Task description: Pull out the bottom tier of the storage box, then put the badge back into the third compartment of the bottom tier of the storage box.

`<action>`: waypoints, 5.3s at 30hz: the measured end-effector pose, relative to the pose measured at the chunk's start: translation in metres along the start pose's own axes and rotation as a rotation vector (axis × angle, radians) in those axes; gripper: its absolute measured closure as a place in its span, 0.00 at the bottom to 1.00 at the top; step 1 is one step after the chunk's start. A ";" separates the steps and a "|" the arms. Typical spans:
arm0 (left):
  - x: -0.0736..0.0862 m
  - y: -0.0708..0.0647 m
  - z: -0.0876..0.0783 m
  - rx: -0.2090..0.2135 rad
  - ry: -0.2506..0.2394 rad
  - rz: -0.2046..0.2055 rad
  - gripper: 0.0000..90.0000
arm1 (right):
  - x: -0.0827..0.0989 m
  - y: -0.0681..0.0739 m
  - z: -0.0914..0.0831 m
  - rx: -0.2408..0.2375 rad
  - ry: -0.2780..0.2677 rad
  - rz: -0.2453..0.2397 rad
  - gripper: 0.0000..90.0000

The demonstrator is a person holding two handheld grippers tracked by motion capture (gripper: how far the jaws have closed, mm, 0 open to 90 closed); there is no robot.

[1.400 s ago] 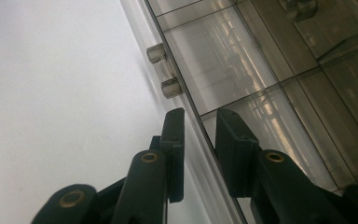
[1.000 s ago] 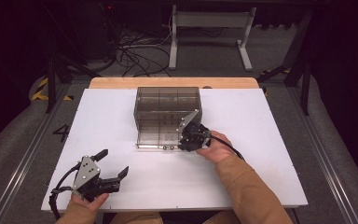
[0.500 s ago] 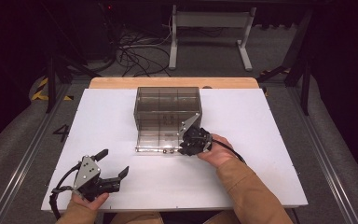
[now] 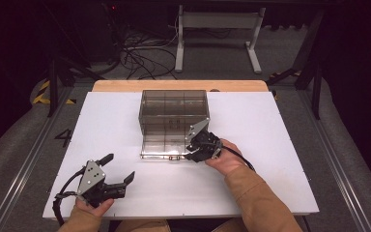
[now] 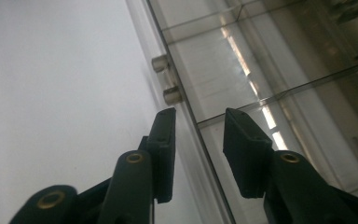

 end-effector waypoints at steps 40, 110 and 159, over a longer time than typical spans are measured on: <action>-0.001 0.006 -0.005 -0.027 -0.008 -0.013 0.11 | 0.008 0.005 -0.075 0.218 -0.267 0.150 0.40; -0.001 0.005 -0.004 -0.020 0.002 -0.004 0.11 | 0.074 -0.008 -0.032 0.226 0.106 0.262 0.54; -0.001 0.005 -0.004 -0.019 0.000 0.001 0.11 | 0.057 0.001 -0.068 0.291 -0.112 0.203 0.60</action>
Point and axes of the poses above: each handheld gripper's, and its own axes: z roughly forward along the jaws, x roughly out of its underside, y roughly to its left, the point moved 1 cm from there along z, roughly forward along the jaws, and after that the axes turned 10 degrees about -y, right-handed, at the moved point
